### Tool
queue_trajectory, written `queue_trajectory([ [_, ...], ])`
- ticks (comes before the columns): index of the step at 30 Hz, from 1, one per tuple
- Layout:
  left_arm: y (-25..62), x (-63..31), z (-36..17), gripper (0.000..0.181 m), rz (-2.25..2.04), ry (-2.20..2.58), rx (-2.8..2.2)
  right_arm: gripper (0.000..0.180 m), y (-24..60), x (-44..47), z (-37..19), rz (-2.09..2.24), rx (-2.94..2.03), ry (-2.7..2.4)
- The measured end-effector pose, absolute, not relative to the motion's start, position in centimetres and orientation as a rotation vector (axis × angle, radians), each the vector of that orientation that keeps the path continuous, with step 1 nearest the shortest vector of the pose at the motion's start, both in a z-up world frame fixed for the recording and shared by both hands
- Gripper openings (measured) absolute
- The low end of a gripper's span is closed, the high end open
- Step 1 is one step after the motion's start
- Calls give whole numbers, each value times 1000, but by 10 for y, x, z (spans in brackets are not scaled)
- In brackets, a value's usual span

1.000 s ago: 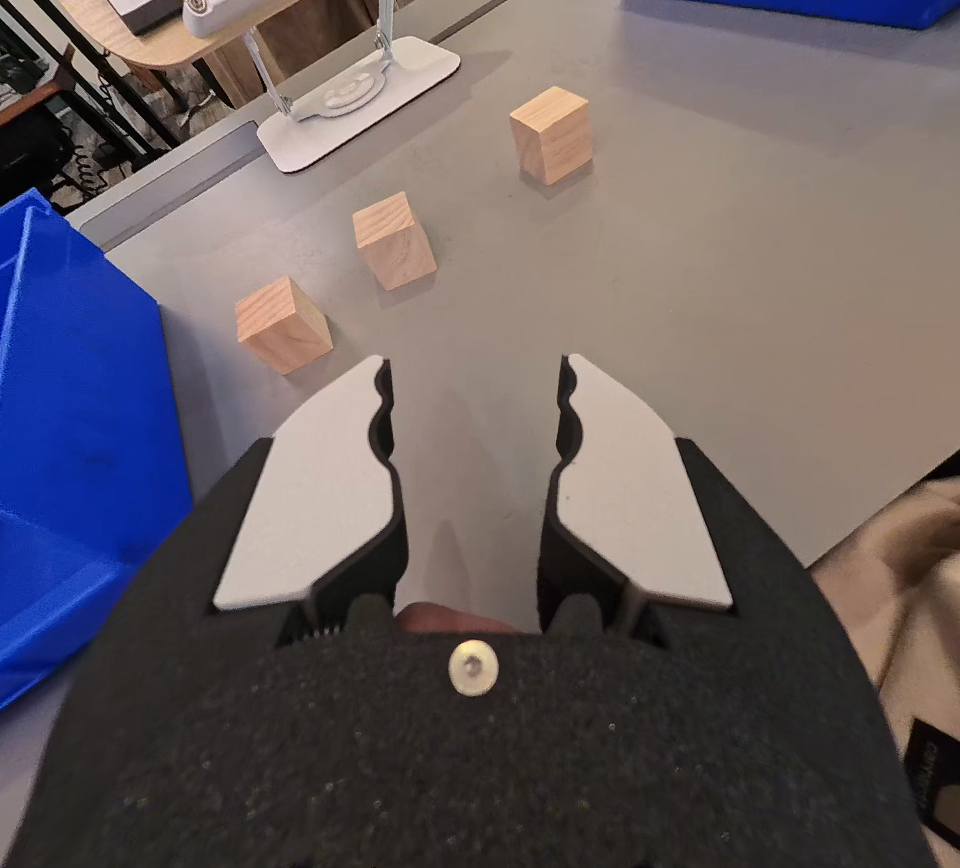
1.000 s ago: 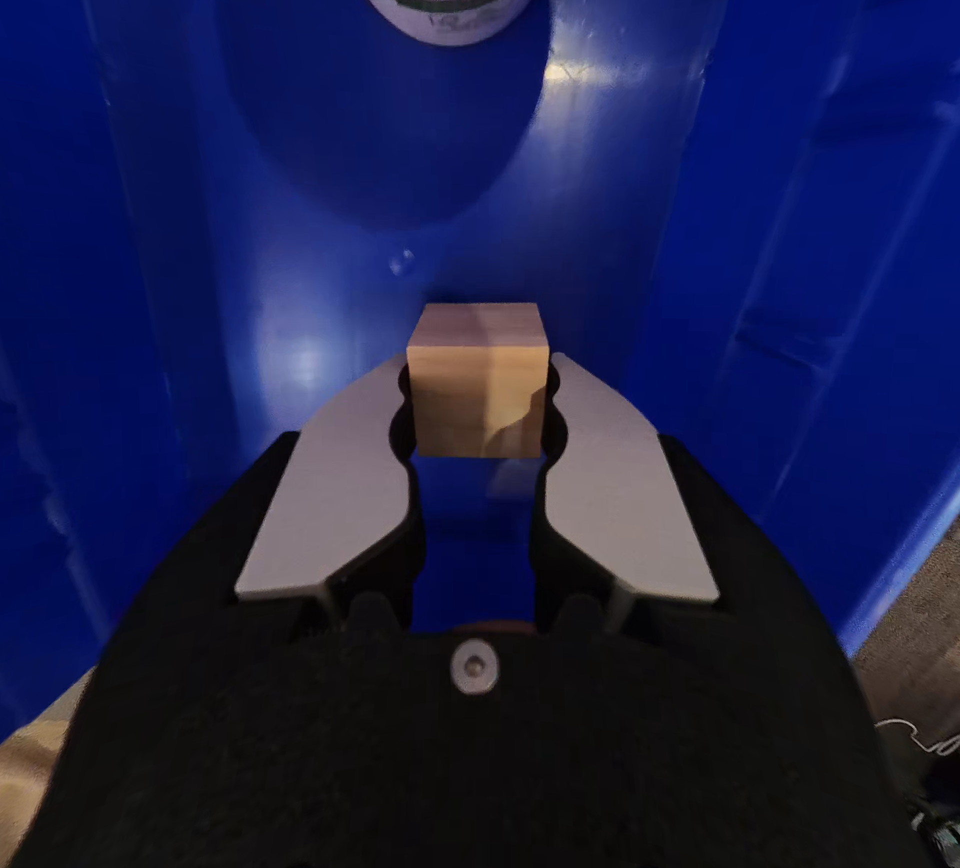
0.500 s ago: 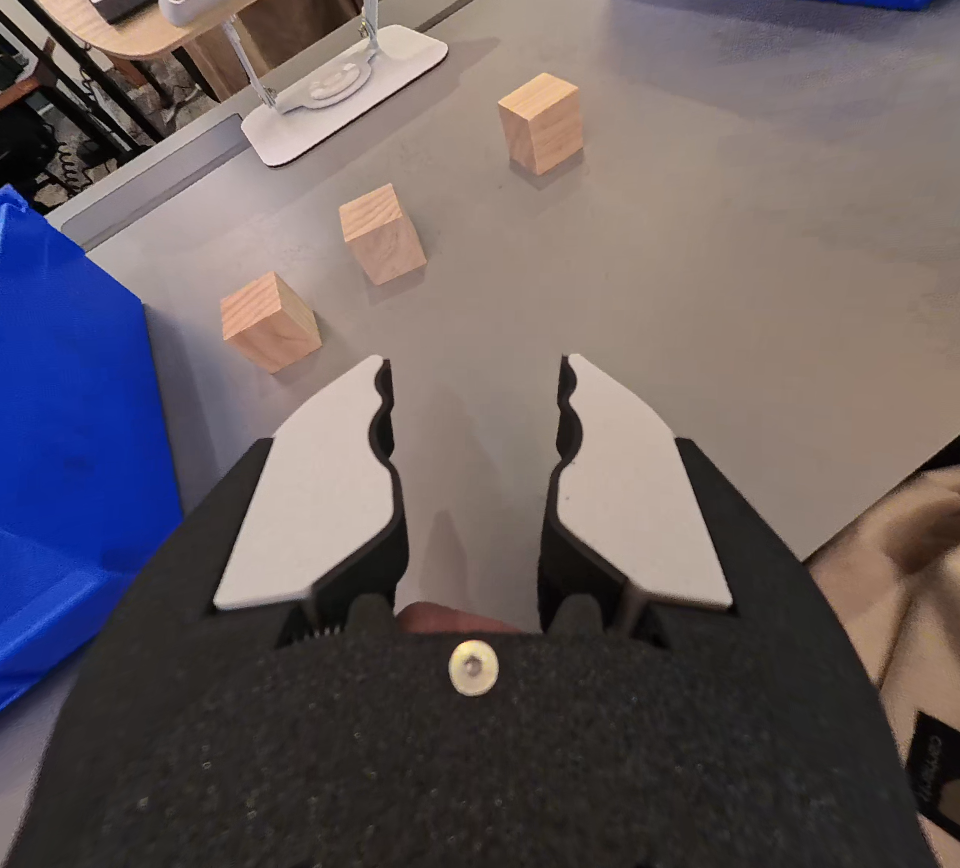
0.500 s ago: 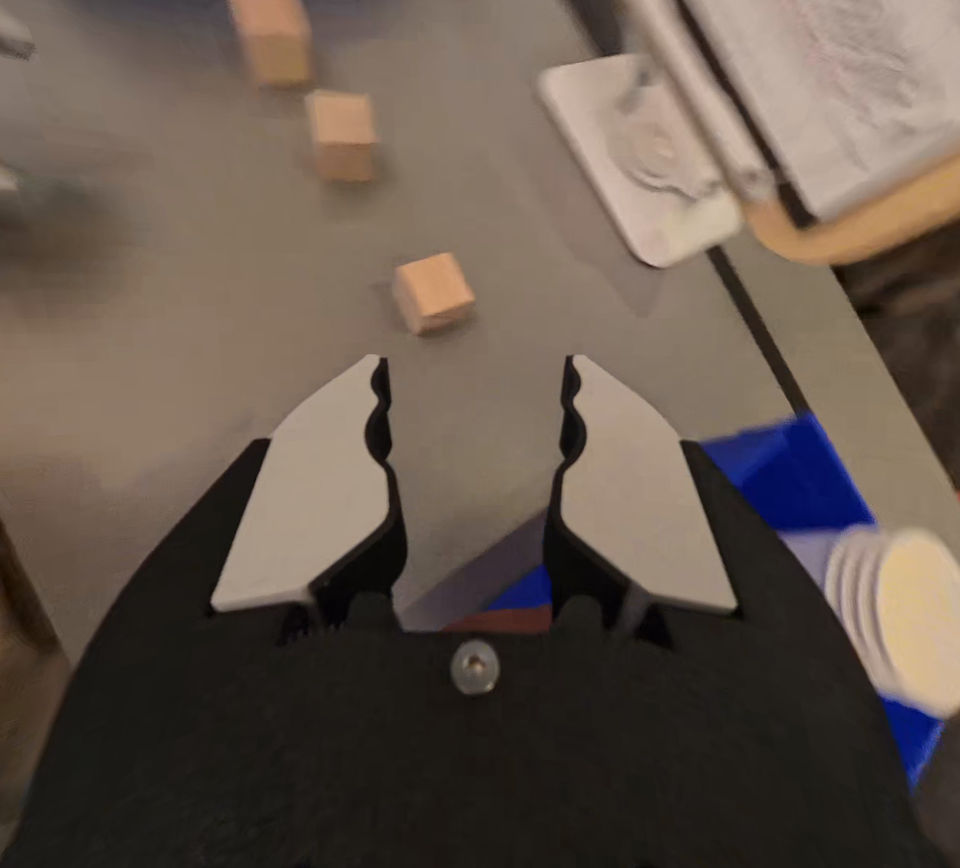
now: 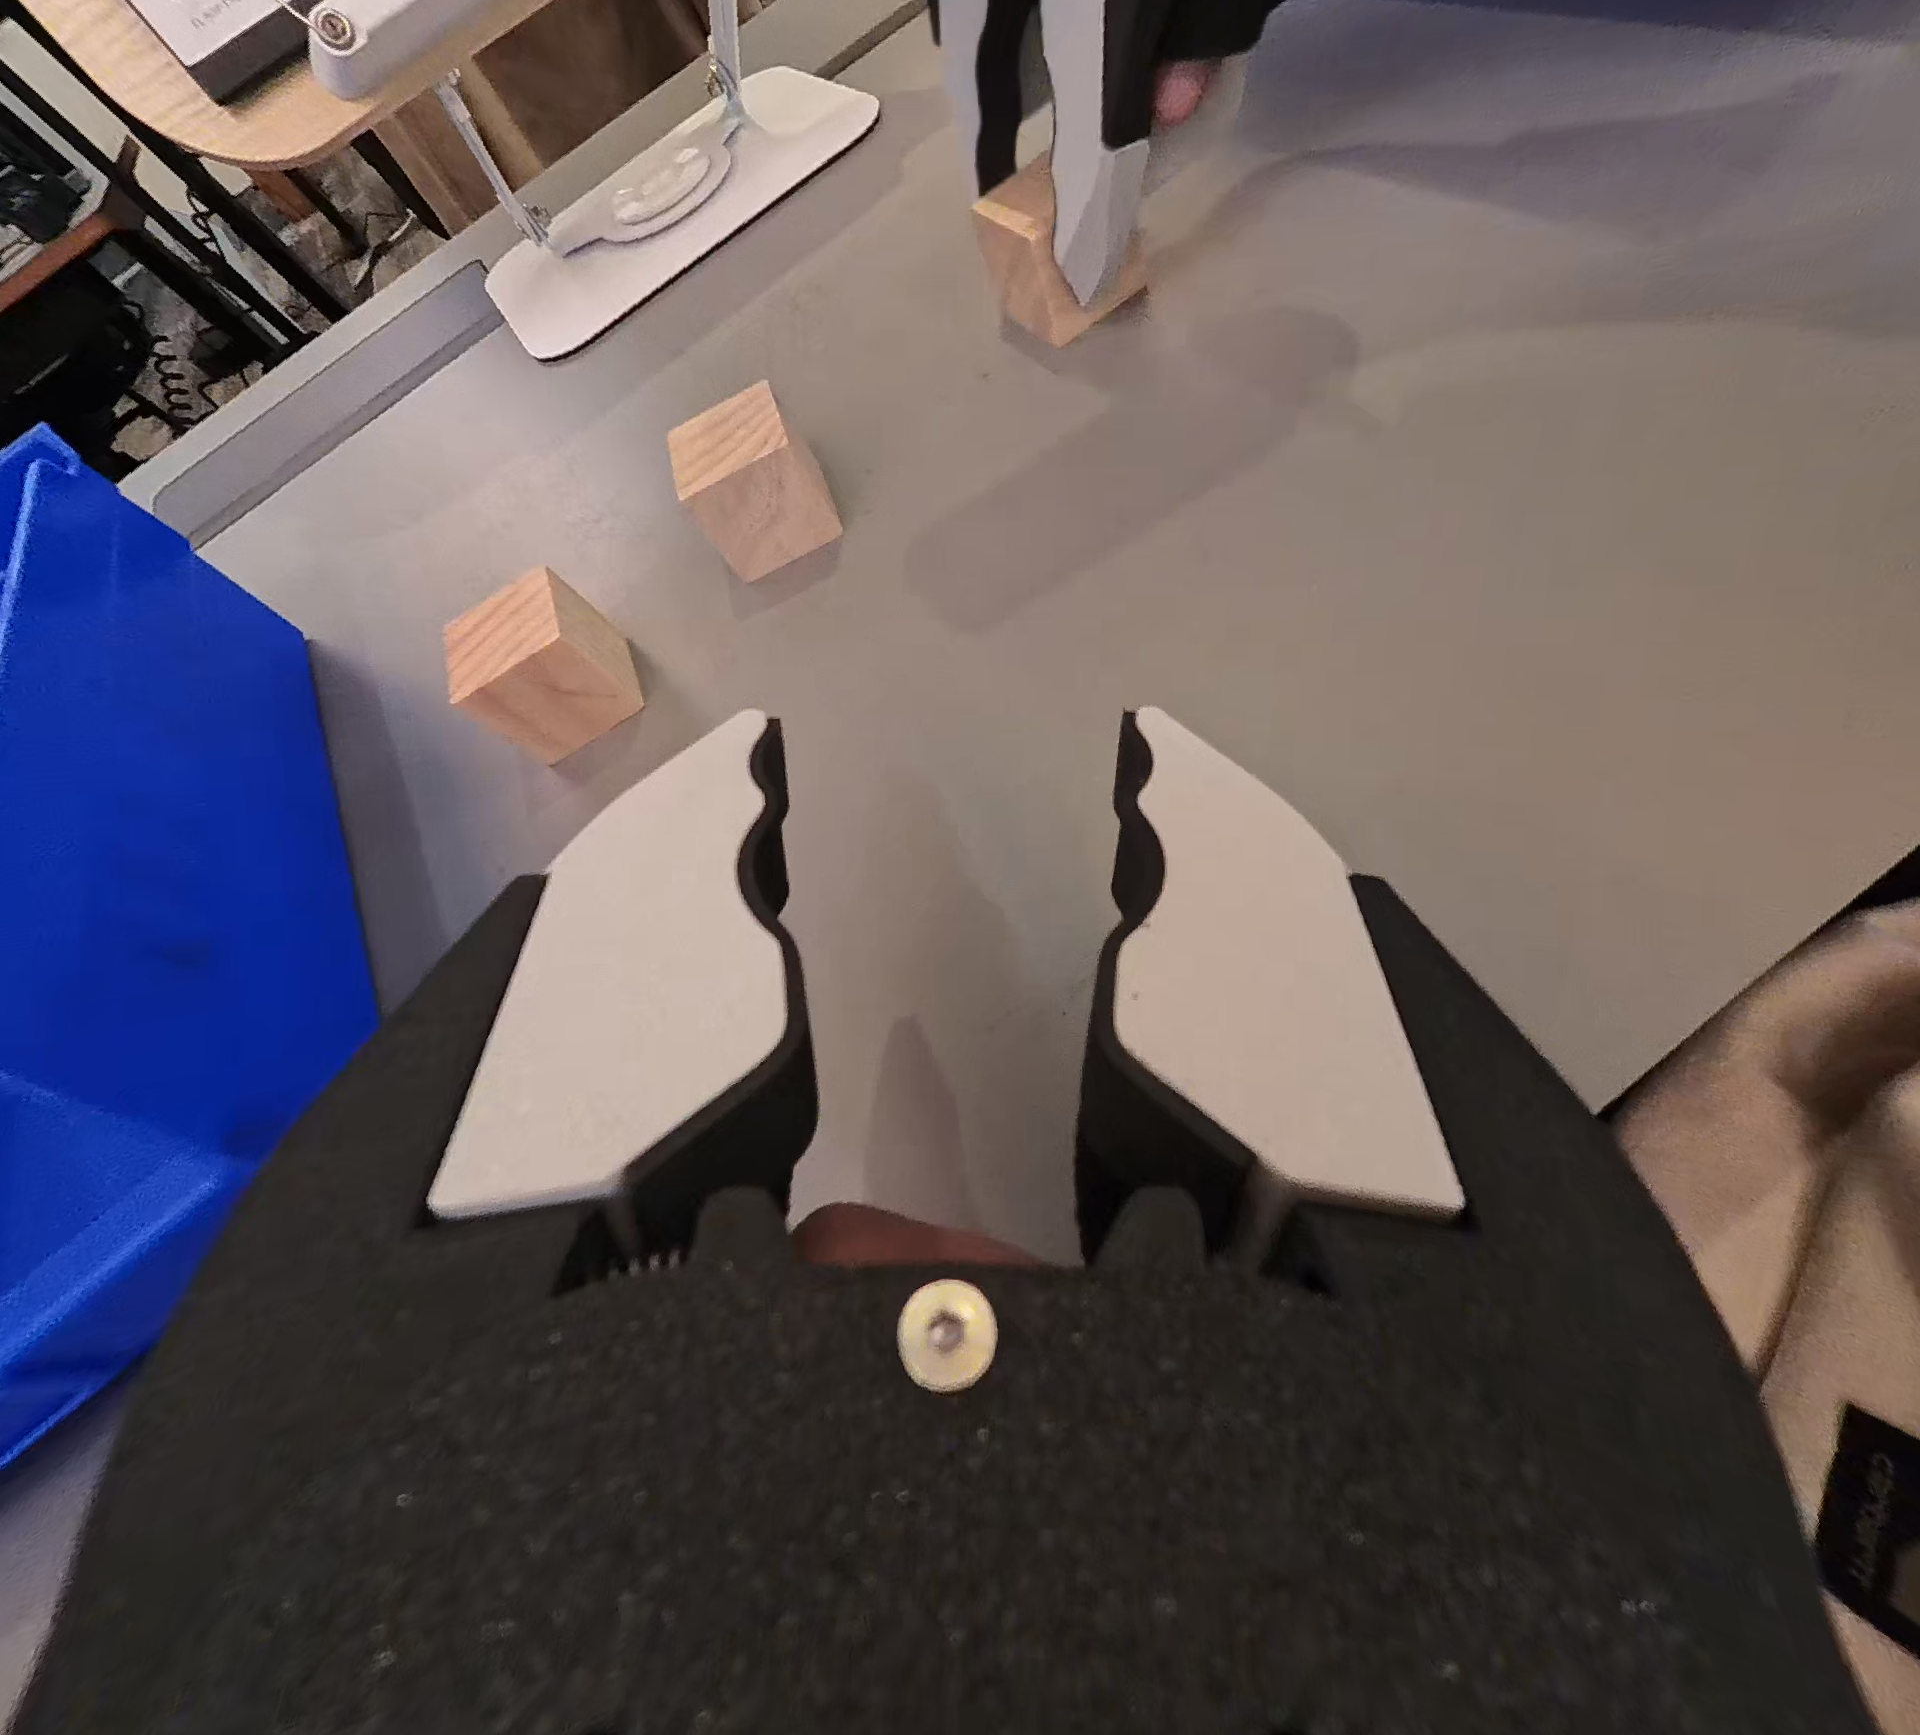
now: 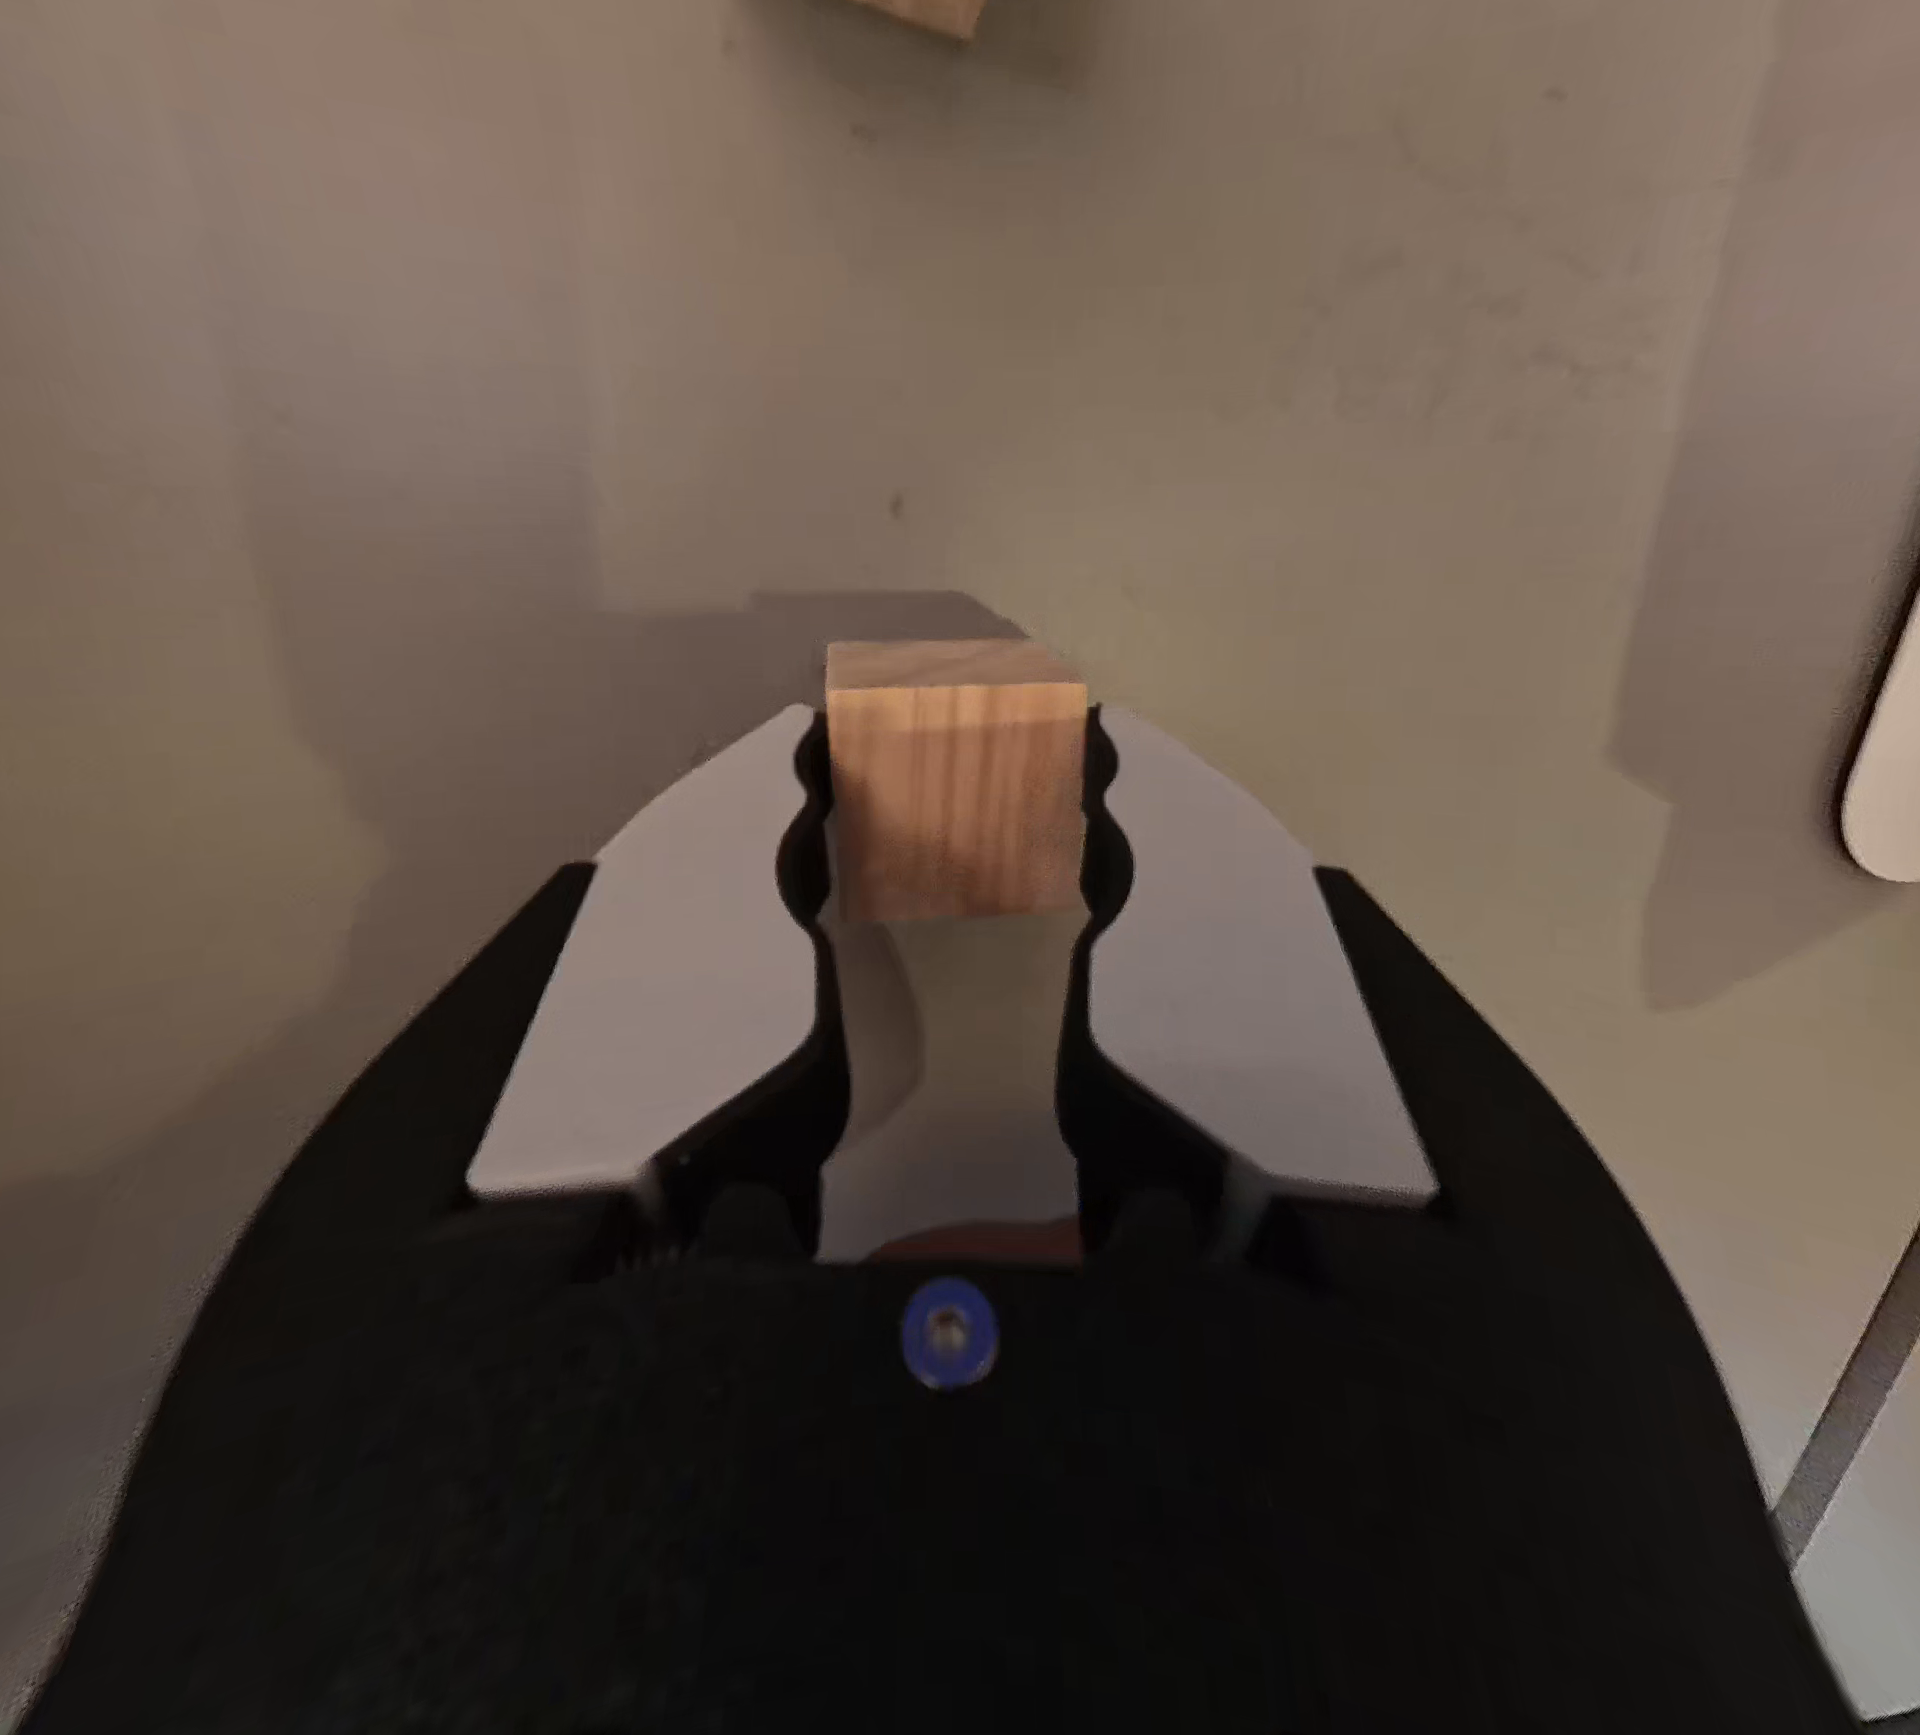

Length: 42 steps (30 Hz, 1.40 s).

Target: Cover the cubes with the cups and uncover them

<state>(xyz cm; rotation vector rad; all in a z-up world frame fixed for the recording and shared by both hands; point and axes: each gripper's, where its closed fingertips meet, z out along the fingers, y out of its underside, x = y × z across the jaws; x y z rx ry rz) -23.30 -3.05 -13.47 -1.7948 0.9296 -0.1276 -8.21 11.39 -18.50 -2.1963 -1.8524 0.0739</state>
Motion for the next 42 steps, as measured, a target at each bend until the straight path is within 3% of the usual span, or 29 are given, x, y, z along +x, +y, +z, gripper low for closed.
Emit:
queue_trajectory([
  [1,-30,-233,-135,61,-127,931,-1794,45,112,-83,-183,77,-2186,-1855],
  [4,-30,-233,-136,61,-129,936,-1797,45,109,-73,-154,14,-2173,-1780],
  [8,-29,-233,-135,60,-139,936,-1798,45,94,-37,-69,-82,-2119,-1513],
  [11,-30,-232,-135,60,-149,943,-1798,45,81,21,-6,-156,-2153,-1147],
  [14,-33,-229,-137,60,-157,963,-1795,45,63,99,18,-231,-2274,-786],
  [16,-34,-227,-137,60,-159,975,-1790,45,53,146,12,-259,-2352,-583],
  [20,-37,-225,-137,60,-153,989,-1781,45,35,213,-51,-230,-2590,-304],
  [29,-36,-229,-135,61,-150,974,-1789,46,26,250,-166,78,-2855,-45],
  [38,-35,-229,-138,61,-144,985,-1797,51,24,254,-184,11,-2920,-62],
  [39,-35,-229,-138,61,-144,984,-1797,57,23,254,-181,-9,-2910,-81],
  [42,-34,-232,-137,61,-140,975,-1798,53,26,247,-144,-103,-2729,-119],
])
